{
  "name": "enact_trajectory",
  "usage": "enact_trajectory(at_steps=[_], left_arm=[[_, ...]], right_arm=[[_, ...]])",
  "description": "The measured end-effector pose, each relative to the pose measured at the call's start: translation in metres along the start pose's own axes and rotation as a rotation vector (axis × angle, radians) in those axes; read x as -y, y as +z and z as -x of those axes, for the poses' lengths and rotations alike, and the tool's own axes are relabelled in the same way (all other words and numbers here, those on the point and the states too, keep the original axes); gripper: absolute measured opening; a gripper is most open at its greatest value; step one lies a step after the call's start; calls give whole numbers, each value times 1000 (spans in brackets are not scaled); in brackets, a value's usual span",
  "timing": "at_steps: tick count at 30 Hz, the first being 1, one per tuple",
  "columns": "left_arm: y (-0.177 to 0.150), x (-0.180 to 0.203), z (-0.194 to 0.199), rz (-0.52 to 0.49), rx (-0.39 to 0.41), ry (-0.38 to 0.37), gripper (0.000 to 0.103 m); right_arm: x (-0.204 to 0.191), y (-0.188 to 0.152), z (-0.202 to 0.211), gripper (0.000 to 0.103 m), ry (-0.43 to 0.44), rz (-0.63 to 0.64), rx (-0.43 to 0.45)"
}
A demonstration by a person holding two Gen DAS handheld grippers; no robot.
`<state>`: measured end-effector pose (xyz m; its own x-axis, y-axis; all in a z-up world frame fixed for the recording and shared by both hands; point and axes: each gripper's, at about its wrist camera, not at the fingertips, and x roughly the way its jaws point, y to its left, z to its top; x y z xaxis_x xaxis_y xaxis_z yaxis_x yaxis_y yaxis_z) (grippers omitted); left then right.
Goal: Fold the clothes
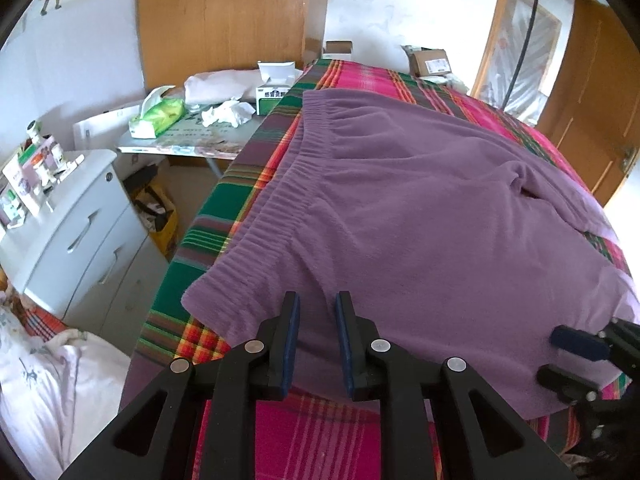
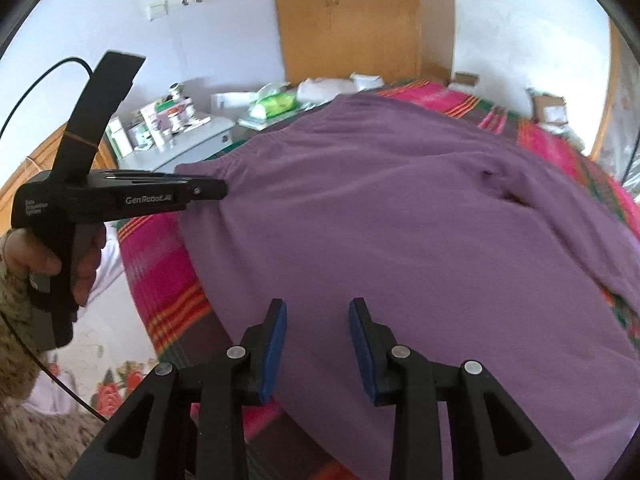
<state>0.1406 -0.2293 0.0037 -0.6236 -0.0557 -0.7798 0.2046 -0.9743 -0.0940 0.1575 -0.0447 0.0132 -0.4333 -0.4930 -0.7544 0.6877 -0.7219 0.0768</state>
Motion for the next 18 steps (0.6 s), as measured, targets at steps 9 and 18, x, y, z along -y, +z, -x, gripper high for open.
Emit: enact_trajectory(at_steps=[9, 18], left_arm=[[7, -4, -3, 20, -29, 24, 20], [51, -9, 9, 9, 42, 31, 20]], right_arm=[[-6, 22, 0, 34, 95, 36, 16], [58, 69, 33, 34, 23, -28, 115]])
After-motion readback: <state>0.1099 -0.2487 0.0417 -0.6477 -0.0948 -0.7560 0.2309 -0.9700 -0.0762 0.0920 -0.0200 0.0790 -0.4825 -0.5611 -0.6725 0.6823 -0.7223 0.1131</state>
